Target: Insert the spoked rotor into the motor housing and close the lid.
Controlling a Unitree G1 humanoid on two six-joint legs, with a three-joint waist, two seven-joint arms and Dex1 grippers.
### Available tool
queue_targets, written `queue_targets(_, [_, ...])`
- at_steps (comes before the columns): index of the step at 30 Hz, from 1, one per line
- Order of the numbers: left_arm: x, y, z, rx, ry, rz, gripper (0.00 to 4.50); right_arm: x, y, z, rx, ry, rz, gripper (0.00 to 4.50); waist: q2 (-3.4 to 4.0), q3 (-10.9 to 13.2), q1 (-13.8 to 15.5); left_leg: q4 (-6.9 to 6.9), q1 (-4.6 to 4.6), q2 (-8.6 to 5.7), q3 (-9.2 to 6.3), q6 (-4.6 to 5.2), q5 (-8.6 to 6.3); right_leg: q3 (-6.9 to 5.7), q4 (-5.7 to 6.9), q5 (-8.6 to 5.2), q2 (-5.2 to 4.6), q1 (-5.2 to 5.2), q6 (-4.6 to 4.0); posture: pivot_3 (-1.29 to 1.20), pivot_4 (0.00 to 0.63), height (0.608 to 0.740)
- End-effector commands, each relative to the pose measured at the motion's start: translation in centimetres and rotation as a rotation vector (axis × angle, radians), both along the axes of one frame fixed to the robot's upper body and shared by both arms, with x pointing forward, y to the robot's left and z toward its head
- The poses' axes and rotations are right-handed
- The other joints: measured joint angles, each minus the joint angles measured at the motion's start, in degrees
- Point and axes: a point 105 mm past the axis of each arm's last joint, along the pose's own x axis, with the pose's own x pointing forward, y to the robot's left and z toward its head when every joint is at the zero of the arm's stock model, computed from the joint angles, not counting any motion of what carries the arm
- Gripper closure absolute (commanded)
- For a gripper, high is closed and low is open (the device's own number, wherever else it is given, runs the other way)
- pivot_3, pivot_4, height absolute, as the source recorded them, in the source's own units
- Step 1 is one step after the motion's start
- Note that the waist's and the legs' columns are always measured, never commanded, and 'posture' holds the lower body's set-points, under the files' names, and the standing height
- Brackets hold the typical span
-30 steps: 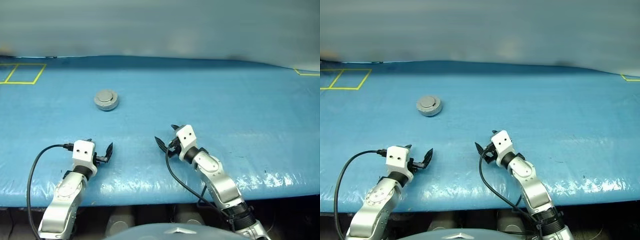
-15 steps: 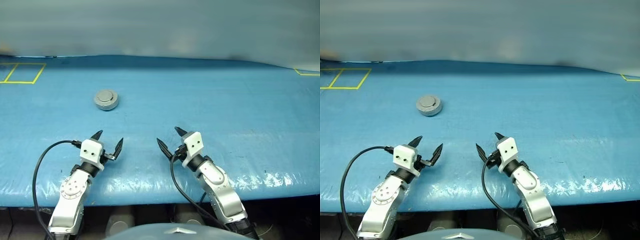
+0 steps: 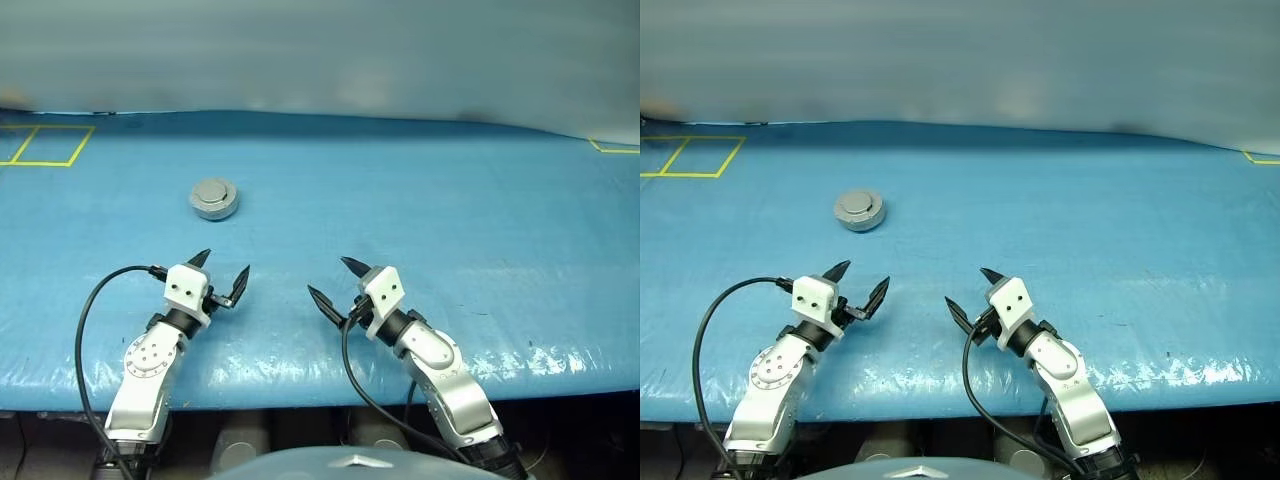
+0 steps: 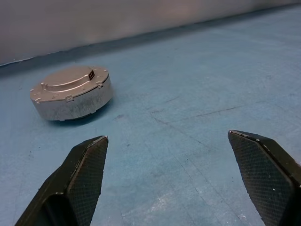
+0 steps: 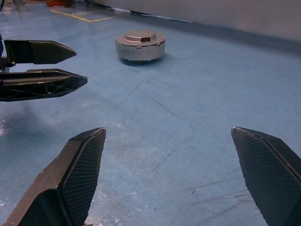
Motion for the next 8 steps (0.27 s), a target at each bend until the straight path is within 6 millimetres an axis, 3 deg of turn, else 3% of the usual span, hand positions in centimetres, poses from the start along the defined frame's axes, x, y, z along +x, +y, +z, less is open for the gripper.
queue_targets(1, [0.1,-0.1,0.7,-0.028,-0.021,-0.012,0.05,-0.1,0.1,1.3,0.032,-0.042,-0.004,0.0,0.0,0.0,0.0,0.0,0.0,0.0,0.0,0.0,0.0,0.0,0.0,0.0,0.0,0.0,0.0,0.0,0.15,0.74])
queue_targets(8, [-1.0,-0.8,0.6,-0.078,0.02,-0.089,0.05,0.0,0.3,1.1,0.034,-0.035,-0.002,0.0,0.0,0.0,0.0,0.01,0.0,0.03,-0.01,0.0,0.0,0.0,0.01,-0.02,0.01,-0.01,-0.03,0.0,0.15,0.74])
